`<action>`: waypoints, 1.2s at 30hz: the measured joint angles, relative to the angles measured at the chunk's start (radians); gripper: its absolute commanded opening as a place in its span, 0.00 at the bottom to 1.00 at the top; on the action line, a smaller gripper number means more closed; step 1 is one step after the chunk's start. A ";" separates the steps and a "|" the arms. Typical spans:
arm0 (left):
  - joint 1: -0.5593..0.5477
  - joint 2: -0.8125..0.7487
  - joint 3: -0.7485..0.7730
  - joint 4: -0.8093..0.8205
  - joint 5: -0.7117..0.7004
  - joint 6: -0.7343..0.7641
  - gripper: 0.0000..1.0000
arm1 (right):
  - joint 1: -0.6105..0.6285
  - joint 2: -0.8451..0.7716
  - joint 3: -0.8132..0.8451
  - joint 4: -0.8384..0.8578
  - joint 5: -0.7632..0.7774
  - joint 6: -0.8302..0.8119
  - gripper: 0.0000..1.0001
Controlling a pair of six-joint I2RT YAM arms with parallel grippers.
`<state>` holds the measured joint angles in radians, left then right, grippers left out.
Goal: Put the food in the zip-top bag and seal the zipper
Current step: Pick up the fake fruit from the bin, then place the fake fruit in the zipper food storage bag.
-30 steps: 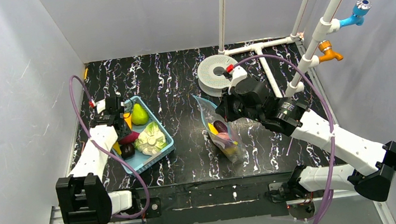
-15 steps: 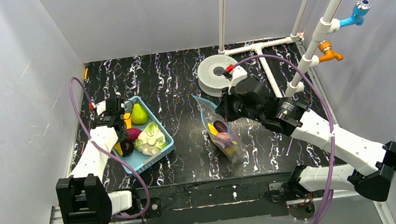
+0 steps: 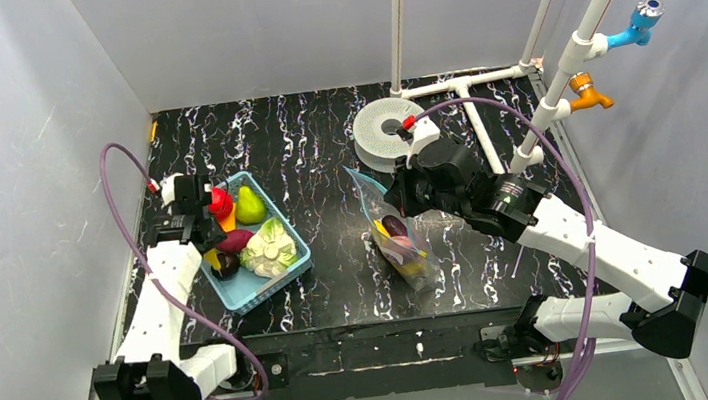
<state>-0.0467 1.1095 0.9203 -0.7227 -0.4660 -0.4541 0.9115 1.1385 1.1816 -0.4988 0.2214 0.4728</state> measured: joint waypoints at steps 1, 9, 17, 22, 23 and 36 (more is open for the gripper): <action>0.000 -0.012 0.013 -0.013 0.018 -0.003 0.03 | 0.000 0.000 0.000 0.000 0.000 0.000 0.01; 0.000 -0.156 0.119 -0.111 0.193 -0.074 0.00 | 0.000 0.000 0.000 0.000 -0.014 0.000 0.01; 0.000 -0.185 0.219 -0.113 0.568 -0.182 0.00 | 0.000 0.000 0.000 0.000 -0.016 0.000 0.01; -0.045 -0.161 0.236 -0.068 0.757 -0.251 0.00 | 0.000 0.001 0.000 0.000 -0.022 0.000 0.01; -0.066 -0.161 0.236 -0.054 0.789 -0.266 0.00 | 0.000 0.002 0.000 0.001 -0.022 0.000 0.01; -0.266 -0.152 0.201 0.272 1.128 -0.442 0.00 | 0.000 0.016 0.001 0.000 -0.012 0.005 0.01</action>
<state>-0.3126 0.9577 1.1213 -0.4503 0.6624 -0.8959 0.9115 1.1549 1.1824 -0.4984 0.2092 0.4774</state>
